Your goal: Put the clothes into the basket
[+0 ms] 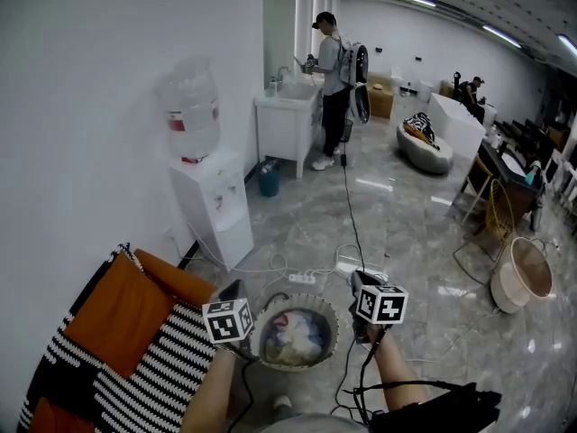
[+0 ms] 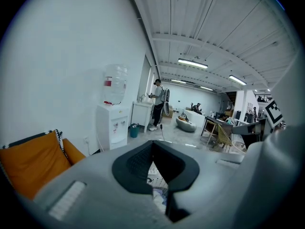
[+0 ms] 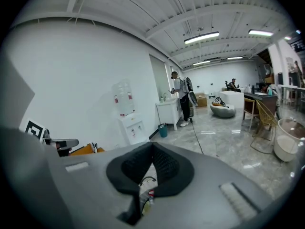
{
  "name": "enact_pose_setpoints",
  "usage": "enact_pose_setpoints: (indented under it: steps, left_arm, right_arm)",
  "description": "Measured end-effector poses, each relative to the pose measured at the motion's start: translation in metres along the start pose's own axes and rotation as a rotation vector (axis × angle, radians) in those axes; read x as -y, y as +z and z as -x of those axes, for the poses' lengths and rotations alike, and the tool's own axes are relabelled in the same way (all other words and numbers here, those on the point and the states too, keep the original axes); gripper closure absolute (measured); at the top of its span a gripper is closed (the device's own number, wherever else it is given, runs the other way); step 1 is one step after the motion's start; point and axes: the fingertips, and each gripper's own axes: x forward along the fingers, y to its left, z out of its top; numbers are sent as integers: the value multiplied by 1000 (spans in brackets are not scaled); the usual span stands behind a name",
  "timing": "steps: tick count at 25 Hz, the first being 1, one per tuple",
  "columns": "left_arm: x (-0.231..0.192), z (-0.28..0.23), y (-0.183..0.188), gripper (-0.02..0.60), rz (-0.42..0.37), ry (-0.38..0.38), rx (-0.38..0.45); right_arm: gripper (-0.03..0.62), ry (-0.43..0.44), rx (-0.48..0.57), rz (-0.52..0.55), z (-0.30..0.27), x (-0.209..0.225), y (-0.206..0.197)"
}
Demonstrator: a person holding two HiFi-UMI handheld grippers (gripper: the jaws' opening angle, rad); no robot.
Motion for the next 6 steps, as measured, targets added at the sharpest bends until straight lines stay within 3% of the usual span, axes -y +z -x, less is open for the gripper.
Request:
enact_pose_setpoints:
  steps: [6]
  left_arm:
    - [-6, -9, -3, 575, 8, 5, -10]
  right_arm:
    - [591, 0, -6, -10, -9, 0, -1]
